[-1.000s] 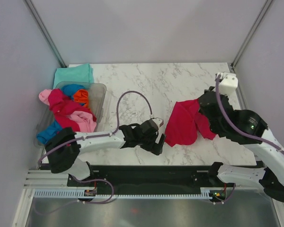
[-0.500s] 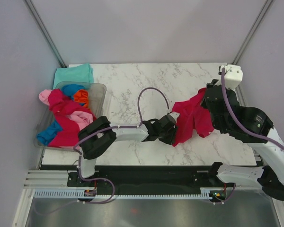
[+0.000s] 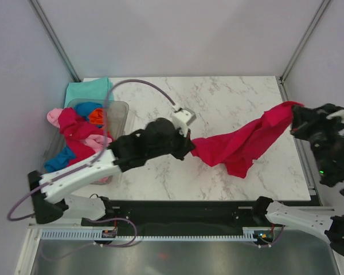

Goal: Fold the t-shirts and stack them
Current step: Flatten the tshirt out

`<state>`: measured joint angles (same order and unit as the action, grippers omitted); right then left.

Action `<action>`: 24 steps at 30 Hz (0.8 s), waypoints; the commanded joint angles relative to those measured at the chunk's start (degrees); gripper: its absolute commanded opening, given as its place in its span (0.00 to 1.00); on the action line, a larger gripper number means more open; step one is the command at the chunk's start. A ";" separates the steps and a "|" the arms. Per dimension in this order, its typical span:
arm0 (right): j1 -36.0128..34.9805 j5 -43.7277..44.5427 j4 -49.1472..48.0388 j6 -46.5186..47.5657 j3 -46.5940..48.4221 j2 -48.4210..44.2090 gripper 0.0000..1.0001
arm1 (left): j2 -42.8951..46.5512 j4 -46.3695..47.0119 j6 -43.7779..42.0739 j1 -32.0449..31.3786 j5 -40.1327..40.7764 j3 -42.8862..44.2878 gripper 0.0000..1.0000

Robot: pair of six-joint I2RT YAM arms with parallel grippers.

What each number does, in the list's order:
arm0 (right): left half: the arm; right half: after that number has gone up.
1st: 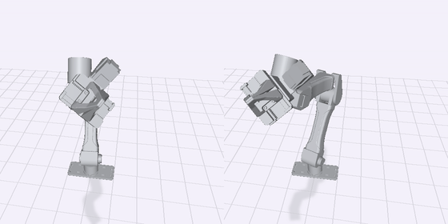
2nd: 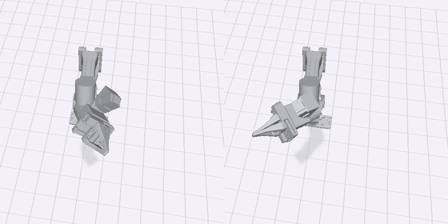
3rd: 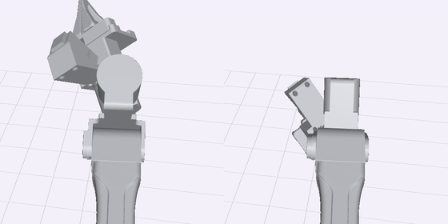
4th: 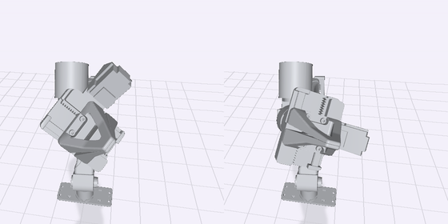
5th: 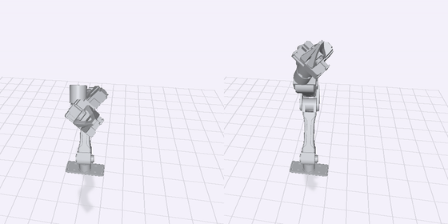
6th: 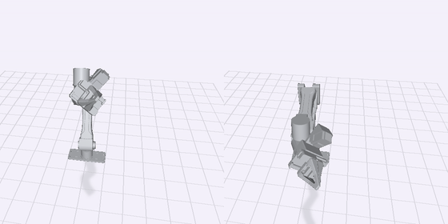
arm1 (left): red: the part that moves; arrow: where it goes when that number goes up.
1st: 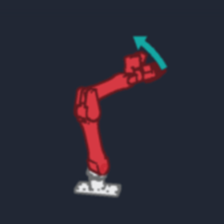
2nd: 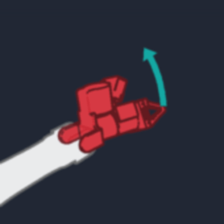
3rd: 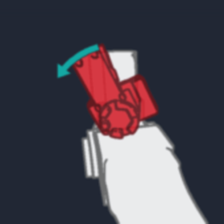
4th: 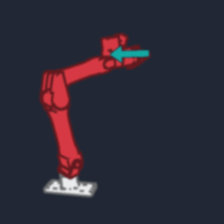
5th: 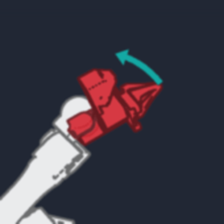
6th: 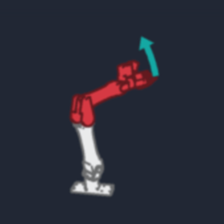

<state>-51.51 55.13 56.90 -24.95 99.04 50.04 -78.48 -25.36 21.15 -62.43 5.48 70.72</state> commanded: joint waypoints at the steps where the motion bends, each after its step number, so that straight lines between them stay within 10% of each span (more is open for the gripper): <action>1: 0.09 -2.74 -8.46 10.94 3.52 -6.34 0.00 | 13.42 -10.21 -10.75 -0.14 0.94 6.62 0.02; 17: 2.99 -38.87 -31.41 34.79 0.09 -17.43 0.00 | 28.47 -11.55 -34.50 -0.23 -3.72 24.81 0.02; 24: 2.73 -12.96 -29.66 42.24 0.02 0.96 0.00 | 14.39 -13.12 -38.37 2.12 13.99 28.67 0.02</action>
<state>-48.58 25.91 28.75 10.48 101.32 37.08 -52.88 -37.47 -11.62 -62.37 7.73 96.53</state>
